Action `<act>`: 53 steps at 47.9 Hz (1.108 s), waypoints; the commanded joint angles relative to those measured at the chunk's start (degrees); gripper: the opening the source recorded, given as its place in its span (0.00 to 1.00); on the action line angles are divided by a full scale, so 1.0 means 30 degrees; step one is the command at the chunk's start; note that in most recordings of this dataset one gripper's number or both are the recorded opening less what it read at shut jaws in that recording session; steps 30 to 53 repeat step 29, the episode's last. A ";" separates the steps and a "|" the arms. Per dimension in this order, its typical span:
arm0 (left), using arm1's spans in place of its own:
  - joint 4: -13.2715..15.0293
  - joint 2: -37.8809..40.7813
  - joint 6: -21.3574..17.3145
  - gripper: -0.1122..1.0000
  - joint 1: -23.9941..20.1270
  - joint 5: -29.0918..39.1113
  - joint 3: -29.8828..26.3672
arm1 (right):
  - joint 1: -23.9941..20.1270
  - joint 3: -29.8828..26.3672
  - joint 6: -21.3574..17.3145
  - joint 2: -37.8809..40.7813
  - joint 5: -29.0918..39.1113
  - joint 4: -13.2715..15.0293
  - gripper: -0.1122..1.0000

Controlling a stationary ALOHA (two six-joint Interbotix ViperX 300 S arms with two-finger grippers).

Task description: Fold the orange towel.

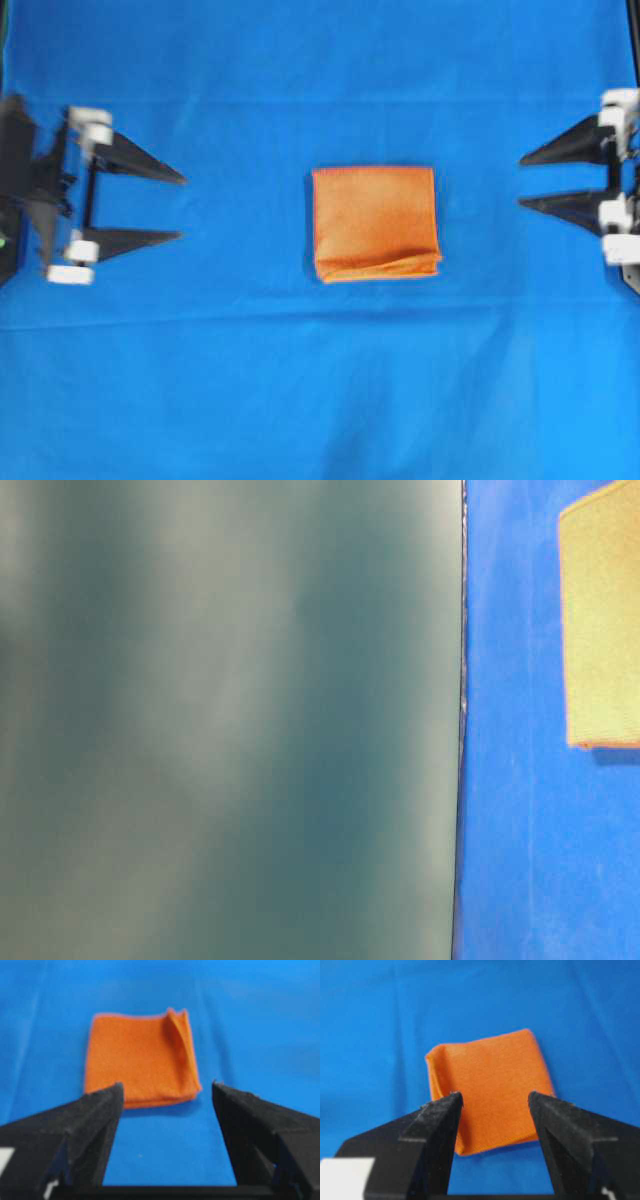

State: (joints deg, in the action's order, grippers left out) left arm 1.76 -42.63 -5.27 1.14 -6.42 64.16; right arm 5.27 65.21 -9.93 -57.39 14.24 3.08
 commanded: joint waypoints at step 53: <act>0.0029 -0.7559 0.0000 0.69 0.0059 0.0352 0.4922 | 0.2168 0.3691 -0.0088 -0.1963 -0.2959 0.0059 0.64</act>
